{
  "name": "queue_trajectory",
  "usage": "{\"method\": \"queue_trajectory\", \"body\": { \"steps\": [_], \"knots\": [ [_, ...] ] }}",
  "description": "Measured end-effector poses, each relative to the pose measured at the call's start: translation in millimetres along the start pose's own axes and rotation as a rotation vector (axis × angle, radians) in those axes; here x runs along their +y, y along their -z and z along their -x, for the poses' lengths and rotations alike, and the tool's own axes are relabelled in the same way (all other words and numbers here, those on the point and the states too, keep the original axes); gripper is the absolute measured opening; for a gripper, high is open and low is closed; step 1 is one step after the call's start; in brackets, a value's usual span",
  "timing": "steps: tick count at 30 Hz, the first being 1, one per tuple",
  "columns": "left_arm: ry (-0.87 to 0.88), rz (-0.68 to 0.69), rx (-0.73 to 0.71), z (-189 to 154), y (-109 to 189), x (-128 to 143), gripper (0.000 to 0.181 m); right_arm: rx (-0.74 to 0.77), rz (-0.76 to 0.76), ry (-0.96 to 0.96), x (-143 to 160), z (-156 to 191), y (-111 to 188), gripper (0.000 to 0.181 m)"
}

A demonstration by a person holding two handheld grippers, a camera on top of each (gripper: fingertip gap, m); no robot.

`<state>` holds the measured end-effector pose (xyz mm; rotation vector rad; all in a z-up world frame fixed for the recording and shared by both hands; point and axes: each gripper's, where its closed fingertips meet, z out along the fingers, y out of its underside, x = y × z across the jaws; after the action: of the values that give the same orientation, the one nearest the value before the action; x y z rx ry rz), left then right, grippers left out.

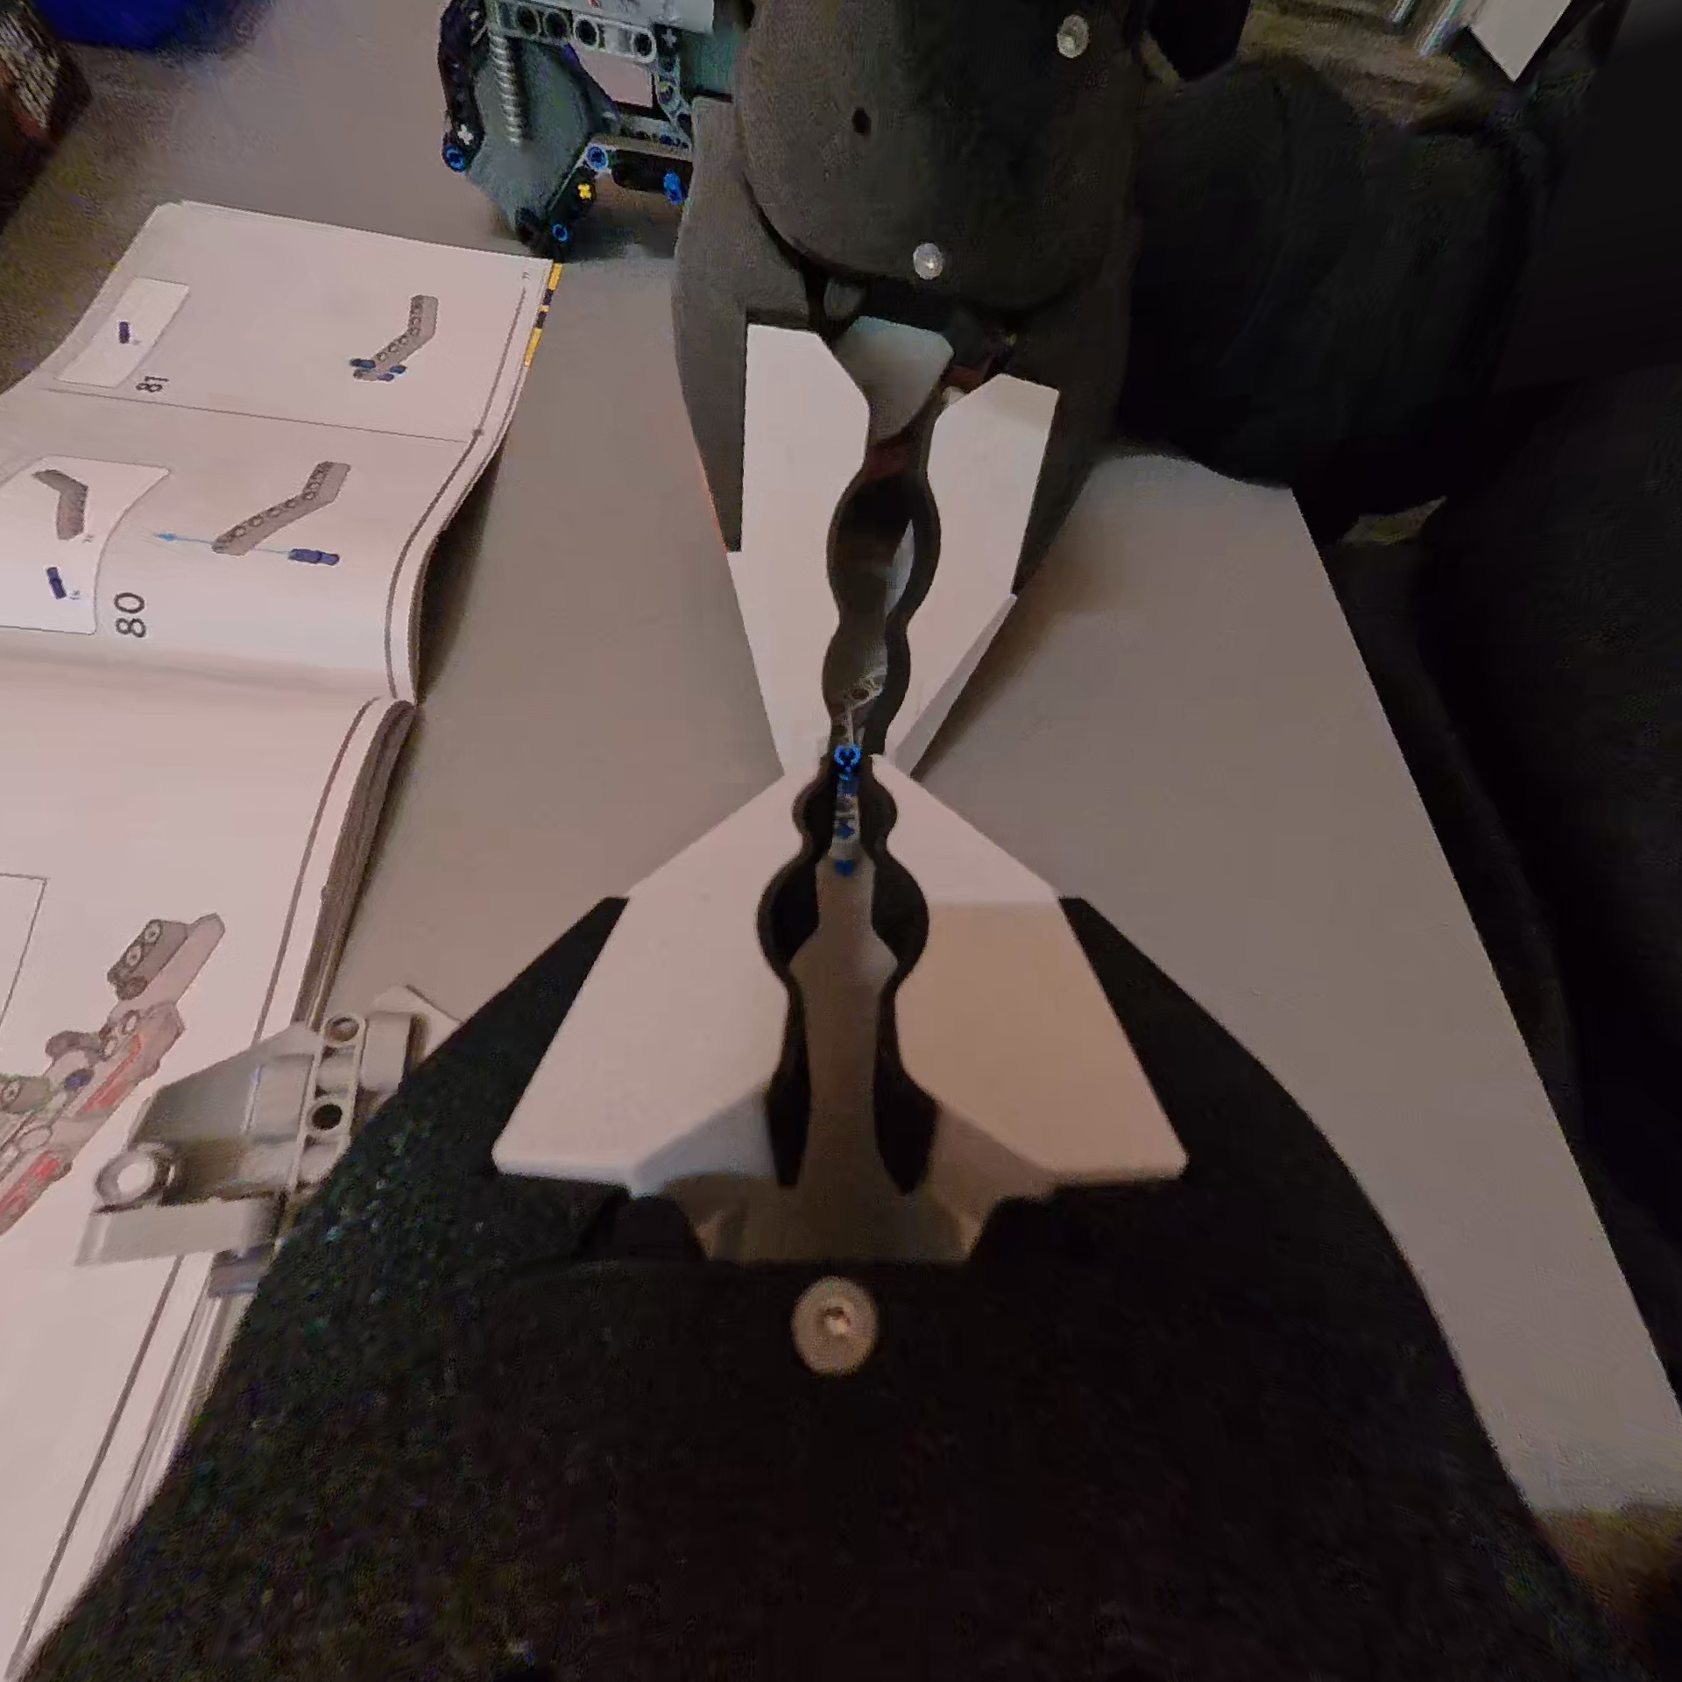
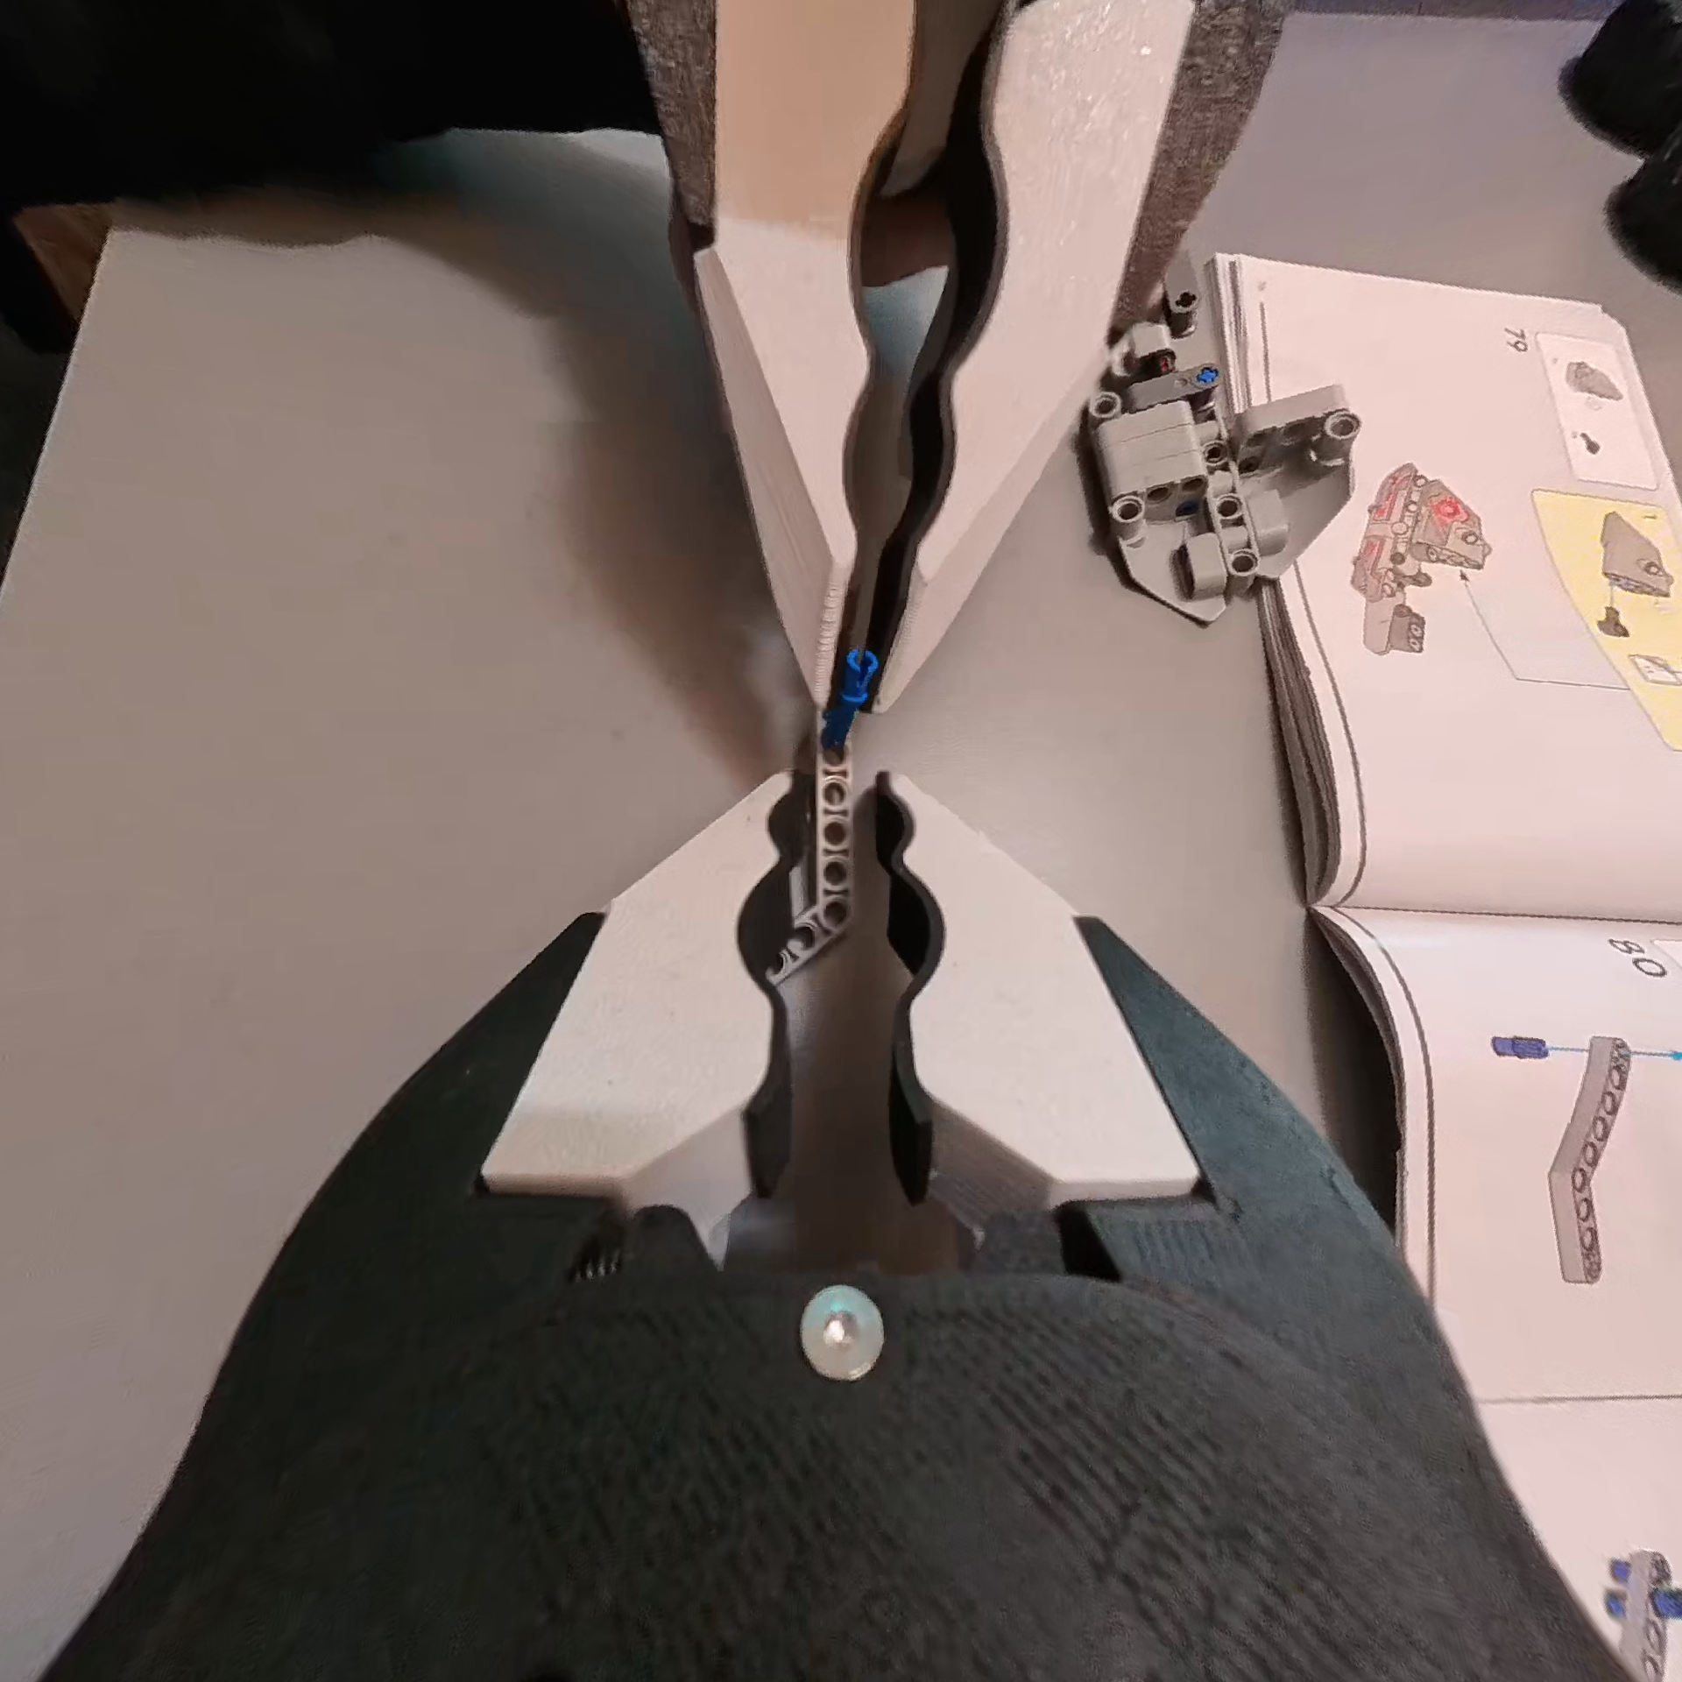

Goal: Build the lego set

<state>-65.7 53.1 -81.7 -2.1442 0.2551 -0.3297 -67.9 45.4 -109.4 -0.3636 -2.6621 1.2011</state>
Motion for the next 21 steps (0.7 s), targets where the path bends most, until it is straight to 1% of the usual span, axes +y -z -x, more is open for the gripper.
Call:
{"method": "queue_trajectory", "body": {
  "steps": [1,11,14,19,21],
  "knots": [
    [-0.001,0.006,-0.002,0.3,0.0,0.3,0.002,-0.01,0.001,0.009,-0.2,2.1,-0.4,0.007],
    [-0.051,0.116,-0.029,-0.2,-2.5,6.8,0.001,-0.016,0.002,0.009,-0.9,2.6,-2.0,0.006],
    [-0.043,0.152,-0.034,0.3,-3.0,7.6,0.001,-0.015,0.002,0.01,-1.0,2.7,-2.0,0.006],
    [-0.052,0.271,-0.062,-1.2,-5.4,7.7,0.002,-0.019,0.003,0.007,-0.9,2.8,-2.1,0.007],
    [-0.027,0.284,-0.06,-0.9,-5.1,8.2,0.001,-0.019,0.003,0.006,-0.9,2.9,-2.1,0.007]
  ]
}}
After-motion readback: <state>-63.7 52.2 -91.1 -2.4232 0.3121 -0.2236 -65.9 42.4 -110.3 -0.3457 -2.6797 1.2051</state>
